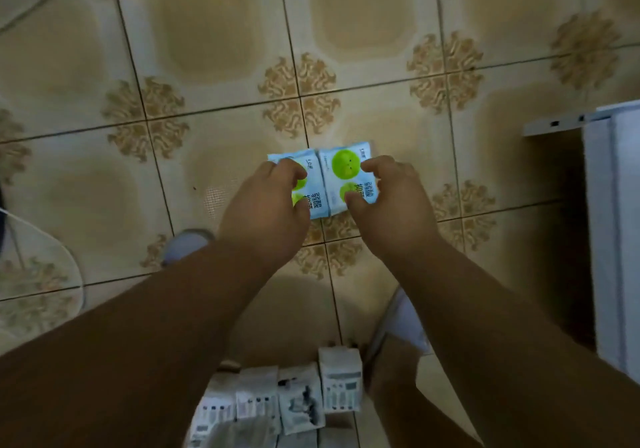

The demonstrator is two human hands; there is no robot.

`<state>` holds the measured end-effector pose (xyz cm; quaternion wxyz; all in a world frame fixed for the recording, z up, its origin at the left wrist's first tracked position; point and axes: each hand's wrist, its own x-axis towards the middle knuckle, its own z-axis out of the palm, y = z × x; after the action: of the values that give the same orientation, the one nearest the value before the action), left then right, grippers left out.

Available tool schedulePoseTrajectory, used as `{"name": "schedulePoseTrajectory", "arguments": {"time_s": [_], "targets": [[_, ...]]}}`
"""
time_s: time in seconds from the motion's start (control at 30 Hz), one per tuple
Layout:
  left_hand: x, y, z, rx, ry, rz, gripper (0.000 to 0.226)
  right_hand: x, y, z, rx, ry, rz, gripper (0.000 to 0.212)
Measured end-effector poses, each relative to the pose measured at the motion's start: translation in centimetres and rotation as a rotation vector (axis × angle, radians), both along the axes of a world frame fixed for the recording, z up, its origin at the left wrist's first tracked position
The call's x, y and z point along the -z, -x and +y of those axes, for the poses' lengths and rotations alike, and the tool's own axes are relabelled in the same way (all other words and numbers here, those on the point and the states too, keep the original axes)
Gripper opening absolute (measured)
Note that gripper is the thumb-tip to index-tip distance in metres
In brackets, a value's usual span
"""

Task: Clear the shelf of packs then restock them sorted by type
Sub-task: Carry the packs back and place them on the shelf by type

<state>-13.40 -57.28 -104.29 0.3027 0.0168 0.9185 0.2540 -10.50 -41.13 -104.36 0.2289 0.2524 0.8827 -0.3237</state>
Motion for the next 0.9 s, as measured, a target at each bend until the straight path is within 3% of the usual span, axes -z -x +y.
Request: {"name": "schedulePoseTrajectory", "arguments": {"time_s": [0.07, 0.2, 0.33, 0.43, 0.6, 0.8, 0.9], "targets": [[5.0, 0.0, -0.3, -0.132, 0.051, -0.026, 0.044, 5.2, 0.4, 0.5, 0.025, -0.027, -0.043, 0.052], [10.8, 0.2, -0.1, -0.639, 0.022, -0.235, 0.072, 11.7, 1.2, 1.6, 0.142, 0.025, -0.22, 0.076], [12.8, -0.3, 0.4, -0.726, -0.061, -0.258, 0.048, 13.2, 1.2, 2.0, 0.208, 0.075, -0.16, 0.049], [10.7, -0.4, 0.1, -0.757, -0.152, -0.307, 0.033, 10.1, 0.7, 2.4, 0.404, 0.28, -0.102, 0.036], [-1.8, -0.1, 0.0, -0.821, -0.336, -0.313, 0.04, -4.1, -0.1, 3.6, 0.467, 0.41, 0.021, 0.03], [-25.2, 2.3, 2.7, -0.742, -0.478, -0.219, 0.05, -27.1, 1.2, 5.4, 0.424, 0.433, 0.121, 0.05], [-36.8, 3.8, 4.3, -0.805, -0.598, -0.161, 0.06, -39.3, 2.1, 7.0, 0.408, 0.416, 0.224, 0.043]]}}
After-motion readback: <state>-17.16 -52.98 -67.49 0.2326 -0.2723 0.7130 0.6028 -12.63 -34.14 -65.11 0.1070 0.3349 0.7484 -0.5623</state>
